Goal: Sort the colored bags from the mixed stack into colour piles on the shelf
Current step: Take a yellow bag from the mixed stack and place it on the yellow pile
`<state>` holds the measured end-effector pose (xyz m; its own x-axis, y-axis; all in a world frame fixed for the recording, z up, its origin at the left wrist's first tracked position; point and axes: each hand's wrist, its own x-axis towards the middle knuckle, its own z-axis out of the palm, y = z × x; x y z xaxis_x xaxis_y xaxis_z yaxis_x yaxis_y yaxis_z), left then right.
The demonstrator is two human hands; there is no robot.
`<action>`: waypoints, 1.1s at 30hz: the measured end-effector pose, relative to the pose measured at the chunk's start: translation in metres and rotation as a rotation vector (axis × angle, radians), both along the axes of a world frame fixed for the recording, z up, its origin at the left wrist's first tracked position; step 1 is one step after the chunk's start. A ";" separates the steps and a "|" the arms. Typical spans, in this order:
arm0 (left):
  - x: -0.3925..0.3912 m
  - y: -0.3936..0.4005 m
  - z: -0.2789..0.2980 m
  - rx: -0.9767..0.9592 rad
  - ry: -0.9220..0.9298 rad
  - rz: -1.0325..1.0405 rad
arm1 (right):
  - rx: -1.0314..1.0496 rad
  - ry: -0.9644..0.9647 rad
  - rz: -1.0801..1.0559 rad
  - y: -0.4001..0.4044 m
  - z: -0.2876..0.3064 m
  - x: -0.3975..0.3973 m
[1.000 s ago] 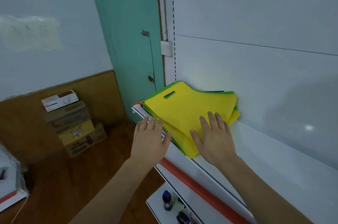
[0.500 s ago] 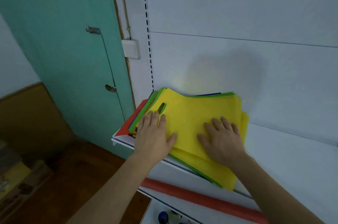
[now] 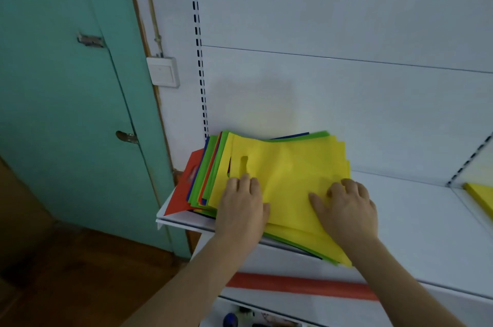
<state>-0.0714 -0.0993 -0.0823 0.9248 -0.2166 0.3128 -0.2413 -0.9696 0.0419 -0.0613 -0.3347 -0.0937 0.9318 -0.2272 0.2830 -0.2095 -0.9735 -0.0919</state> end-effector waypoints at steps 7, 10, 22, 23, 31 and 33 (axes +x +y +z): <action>-0.010 0.001 -0.003 0.086 0.101 0.184 | 0.034 0.028 0.015 -0.002 -0.003 0.002; -0.012 -0.010 -0.004 0.070 0.081 0.134 | 0.028 0.053 0.020 -0.005 0.000 0.004; -0.008 -0.020 0.005 -0.390 -0.062 -0.098 | 0.593 0.090 -0.080 -0.044 0.015 0.017; -0.007 -0.019 0.010 -0.466 -0.098 -0.074 | 0.618 0.082 -0.093 -0.049 0.016 0.018; 0.018 0.001 0.032 -0.894 0.199 0.269 | 0.789 0.024 -0.130 -0.076 0.008 0.014; 0.024 0.003 0.036 -0.993 0.252 0.323 | 0.754 -0.006 -0.075 -0.079 0.006 0.013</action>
